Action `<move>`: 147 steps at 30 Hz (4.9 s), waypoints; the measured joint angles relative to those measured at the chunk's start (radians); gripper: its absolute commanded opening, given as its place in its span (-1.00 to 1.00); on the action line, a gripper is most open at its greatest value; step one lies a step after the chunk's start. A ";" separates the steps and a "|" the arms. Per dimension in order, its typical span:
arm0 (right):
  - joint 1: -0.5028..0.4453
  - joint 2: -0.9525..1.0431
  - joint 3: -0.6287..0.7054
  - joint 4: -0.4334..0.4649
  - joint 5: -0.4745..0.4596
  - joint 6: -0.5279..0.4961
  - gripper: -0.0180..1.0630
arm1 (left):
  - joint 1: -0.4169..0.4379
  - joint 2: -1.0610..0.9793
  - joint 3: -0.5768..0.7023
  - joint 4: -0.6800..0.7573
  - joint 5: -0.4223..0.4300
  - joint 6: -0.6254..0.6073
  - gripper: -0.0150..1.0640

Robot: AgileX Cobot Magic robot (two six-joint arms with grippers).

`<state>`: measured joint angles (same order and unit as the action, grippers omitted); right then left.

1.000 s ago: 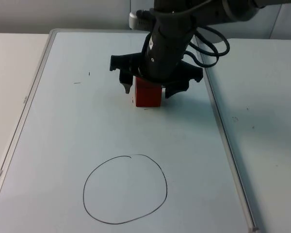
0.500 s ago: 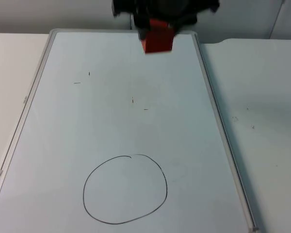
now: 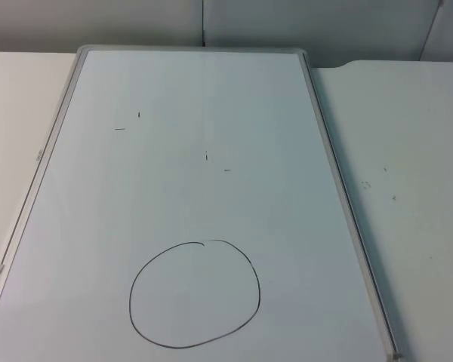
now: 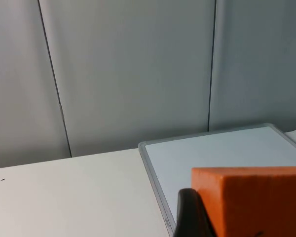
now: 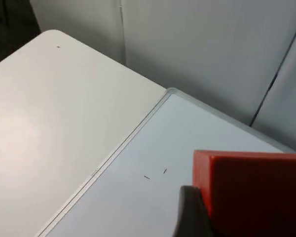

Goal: Pick up one cube with the left hand and another cube with the right hand. First place the cube in the right hand at the target position, then stack the cube in the left hand on top.

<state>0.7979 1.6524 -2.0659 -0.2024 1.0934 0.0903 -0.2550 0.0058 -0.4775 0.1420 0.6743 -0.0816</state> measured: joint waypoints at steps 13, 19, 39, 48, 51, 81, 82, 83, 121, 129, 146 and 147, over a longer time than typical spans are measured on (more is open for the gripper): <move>0.325 -0.300 0.288 -0.138 0.001 0.072 -0.97 | 0.000 0.000 0.000 0.006 0.000 0.000 -0.57; 0.346 -0.520 0.730 -0.168 -0.204 0.228 -0.97 | 0.000 0.000 0.000 0.006 0.002 0.000 -0.57; 0.348 -0.774 1.386 -0.122 -0.341 0.378 -0.97 | 0.000 0.000 0.000 0.006 0.004 0.000 -0.57; 0.348 -0.769 1.455 -0.116 -0.360 0.379 -0.97 | 0.000 0.000 0.000 0.006 0.004 0.000 -0.57; 0.348 -0.769 1.455 -0.116 -0.362 0.379 -0.97 | 0.000 0.000 0.000 0.006 0.006 0.000 -0.57; 0.333 -0.053 1.132 -0.228 -0.569 0.399 -0.97 | 0.000 0.000 0.000 0.002 0.006 0.000 -0.57; 0.319 -0.015 1.130 -0.228 -0.614 0.411 -0.97 | 0.000 0.000 0.000 0.002 0.006 0.000 -0.57; 0.303 0.014 1.128 -0.228 -0.651 0.421 -0.97 | 0.000 0.000 0.000 0.002 0.006 0.000 -0.57; 0.168 0.352 1.035 -0.262 -0.837 0.449 -0.97 | 0.000 0.000 0.000 0.019 0.007 0.000 -0.57; 0.168 0.352 1.035 -0.262 -0.841 0.449 -0.97 | 0.000 0.000 0.000 0.019 0.007 0.000 -0.57; 0.168 0.352 1.035 -0.262 -0.839 0.449 -0.30 | 0.000 0.000 0.000 0.021 0.007 0.000 -0.57; 0.168 0.352 1.035 -0.262 -0.839 0.449 -0.19 | 0.000 0.000 0.000 0.021 0.007 0.000 -0.57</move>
<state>0.9658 2.0042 -1.0305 -0.4641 0.2539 0.5397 -0.2550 0.0058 -0.4775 0.1632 0.6818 -0.0816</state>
